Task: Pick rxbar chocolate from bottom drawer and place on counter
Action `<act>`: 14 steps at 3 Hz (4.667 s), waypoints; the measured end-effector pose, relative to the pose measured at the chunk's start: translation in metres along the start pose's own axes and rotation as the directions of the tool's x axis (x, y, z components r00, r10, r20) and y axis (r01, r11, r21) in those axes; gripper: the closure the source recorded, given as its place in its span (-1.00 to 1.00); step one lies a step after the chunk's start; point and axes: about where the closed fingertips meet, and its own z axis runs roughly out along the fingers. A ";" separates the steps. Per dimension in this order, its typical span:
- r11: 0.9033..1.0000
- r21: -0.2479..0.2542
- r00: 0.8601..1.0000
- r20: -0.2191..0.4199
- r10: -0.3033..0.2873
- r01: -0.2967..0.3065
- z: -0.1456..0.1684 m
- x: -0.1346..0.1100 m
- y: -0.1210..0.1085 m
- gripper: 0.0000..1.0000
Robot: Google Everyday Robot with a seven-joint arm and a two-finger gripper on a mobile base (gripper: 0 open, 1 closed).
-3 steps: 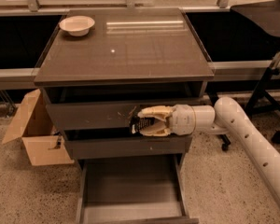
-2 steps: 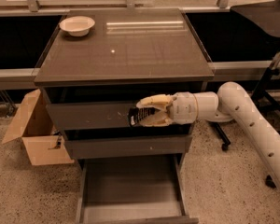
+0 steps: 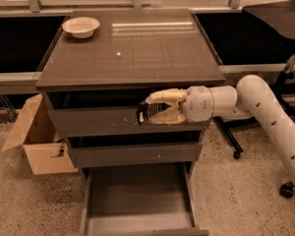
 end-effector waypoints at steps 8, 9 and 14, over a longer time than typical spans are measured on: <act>0.993 -0.082 0.903 -0.429 0.042 -0.086 -0.046 0.118 -0.159 1.00; 0.988 -0.010 0.864 -0.487 0.129 -0.154 -0.050 0.134 -0.164 1.00; 0.889 0.132 0.812 -0.366 0.455 -0.439 -0.042 0.198 -0.142 0.17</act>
Offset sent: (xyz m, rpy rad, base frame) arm 0.0603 -0.0539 0.1037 -0.1021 -0.1108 -0.1130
